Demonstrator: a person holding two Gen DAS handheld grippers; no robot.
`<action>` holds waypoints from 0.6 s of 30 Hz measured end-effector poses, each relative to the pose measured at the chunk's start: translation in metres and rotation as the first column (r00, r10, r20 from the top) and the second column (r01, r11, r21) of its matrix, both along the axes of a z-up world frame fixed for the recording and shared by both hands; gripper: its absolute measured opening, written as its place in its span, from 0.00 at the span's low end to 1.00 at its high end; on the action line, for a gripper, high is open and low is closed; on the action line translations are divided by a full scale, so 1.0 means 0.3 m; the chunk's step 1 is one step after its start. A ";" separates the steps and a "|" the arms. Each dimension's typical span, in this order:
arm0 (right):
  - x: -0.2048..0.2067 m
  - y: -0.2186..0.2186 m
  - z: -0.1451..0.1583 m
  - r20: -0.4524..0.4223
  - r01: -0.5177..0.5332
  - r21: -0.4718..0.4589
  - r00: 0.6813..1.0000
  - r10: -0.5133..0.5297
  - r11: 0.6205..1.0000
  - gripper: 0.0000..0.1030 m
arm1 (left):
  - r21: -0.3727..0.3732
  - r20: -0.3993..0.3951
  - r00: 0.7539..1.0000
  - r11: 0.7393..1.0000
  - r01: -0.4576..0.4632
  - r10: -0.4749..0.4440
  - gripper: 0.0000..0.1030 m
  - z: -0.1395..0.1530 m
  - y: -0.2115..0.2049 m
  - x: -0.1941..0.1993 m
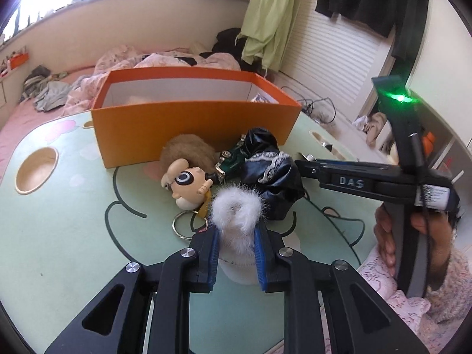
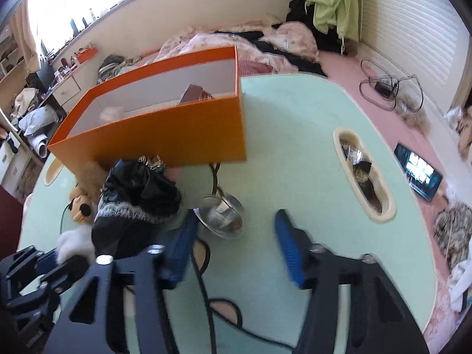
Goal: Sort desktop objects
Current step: 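Grasp the white pompom with the left gripper while the right grasps the silver piece, then drop the pompom and silver piece into the orange box, opening both grippers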
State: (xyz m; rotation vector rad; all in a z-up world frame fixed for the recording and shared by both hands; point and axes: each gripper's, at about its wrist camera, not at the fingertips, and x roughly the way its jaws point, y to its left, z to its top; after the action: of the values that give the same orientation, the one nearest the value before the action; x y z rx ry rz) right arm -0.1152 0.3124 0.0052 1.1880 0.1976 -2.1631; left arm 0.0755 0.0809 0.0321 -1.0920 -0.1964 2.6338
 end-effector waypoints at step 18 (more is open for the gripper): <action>-0.116 -0.127 0.258 -0.070 -0.043 -0.172 0.997 0.031 0.984 0.31 | 0.005 -0.108 0.972 0.978 -0.209 0.208 0.19 0.259 -0.212 -0.321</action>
State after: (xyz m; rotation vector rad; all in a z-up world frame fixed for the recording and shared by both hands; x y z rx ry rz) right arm -0.1501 0.2744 0.0825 1.0072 0.0582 -2.1420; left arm -0.0207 0.0172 0.1099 -0.9750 -0.2958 2.8722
